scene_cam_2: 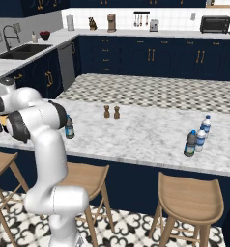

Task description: Move the plastic bottles in the middle to the plastics group, and the glass bottles in the middle to the glass group.

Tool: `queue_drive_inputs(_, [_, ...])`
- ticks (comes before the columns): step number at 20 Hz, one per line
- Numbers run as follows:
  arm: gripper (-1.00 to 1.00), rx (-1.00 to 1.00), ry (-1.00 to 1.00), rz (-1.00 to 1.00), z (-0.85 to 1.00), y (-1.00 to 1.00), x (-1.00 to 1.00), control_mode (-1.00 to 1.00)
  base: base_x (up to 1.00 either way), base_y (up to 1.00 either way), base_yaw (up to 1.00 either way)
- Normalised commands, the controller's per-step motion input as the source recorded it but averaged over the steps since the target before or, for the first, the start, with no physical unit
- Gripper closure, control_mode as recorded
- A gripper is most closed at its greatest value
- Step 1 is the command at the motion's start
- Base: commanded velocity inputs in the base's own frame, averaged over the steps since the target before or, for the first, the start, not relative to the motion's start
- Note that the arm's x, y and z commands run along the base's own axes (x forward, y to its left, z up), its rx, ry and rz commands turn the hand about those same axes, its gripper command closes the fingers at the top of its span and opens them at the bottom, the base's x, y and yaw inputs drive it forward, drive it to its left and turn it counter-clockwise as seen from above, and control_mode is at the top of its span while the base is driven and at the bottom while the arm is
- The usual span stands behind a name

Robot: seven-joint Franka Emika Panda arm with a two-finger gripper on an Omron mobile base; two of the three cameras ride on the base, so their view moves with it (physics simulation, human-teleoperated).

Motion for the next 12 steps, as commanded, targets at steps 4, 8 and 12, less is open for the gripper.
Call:
queue_drive_inputs(4, [1.0,0.0,0.0,0.03,-0.07,0.15,0.19,-1.0,0.0,0.0,0.0])
queue_drive_inputs(8, [1.0,0.0,0.0,0.04,-0.03,0.16,0.1,-1.0,0.0,0.0,0.0])
queue_drive_inputs(12, [1.0,0.0,0.0,0.04,-0.03,0.11,0.05,-1.0,0.0,0.0,0.0])
